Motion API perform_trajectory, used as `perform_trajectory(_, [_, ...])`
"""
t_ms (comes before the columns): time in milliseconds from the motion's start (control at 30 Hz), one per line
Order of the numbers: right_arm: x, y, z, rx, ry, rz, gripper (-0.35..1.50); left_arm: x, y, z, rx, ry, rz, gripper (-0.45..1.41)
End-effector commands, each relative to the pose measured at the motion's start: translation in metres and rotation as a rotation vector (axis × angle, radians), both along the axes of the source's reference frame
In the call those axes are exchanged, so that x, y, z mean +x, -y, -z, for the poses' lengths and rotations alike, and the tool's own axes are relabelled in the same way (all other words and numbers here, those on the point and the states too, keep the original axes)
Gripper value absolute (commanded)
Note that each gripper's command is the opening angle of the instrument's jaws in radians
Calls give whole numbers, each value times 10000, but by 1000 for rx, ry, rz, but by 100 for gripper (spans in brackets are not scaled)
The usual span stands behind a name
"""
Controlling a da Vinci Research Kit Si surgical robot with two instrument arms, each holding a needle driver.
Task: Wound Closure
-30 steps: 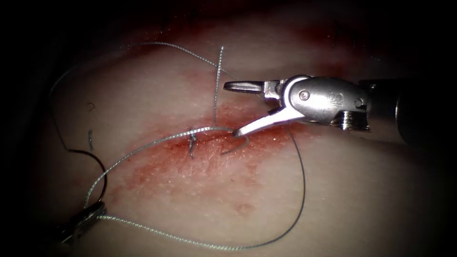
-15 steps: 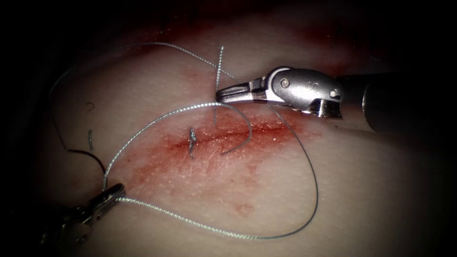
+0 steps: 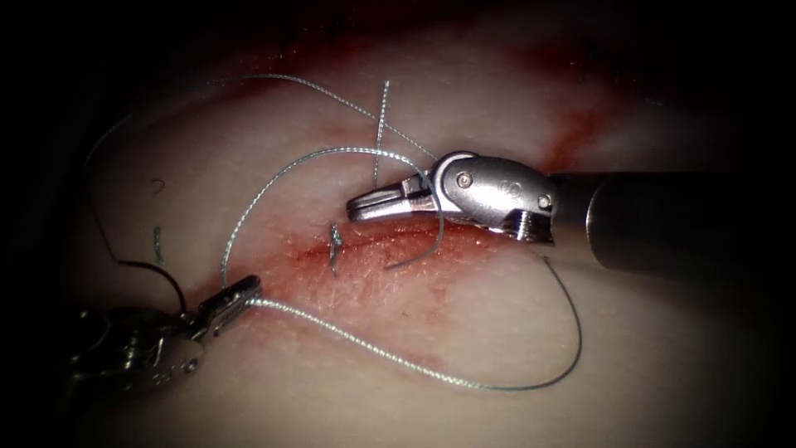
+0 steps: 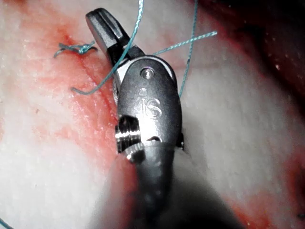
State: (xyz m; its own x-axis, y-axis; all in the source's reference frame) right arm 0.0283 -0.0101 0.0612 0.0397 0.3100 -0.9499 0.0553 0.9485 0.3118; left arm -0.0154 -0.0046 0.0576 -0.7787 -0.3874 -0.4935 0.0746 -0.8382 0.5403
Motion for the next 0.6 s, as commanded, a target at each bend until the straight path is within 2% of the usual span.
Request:
perform_trajectory(33, [13,3,-7,12,-6,-5,-35,-10,0,-10,1,7,-2,-45])
perform_trajectory(400, [20,-2,-6,44,-14,-72,-35,-62,-12,-46,38,26,-62,-45])
perform_trajectory(600, [29,-3,-6,56,-11,-99,-35,-81,-13,-43,41,33,-89,-45])
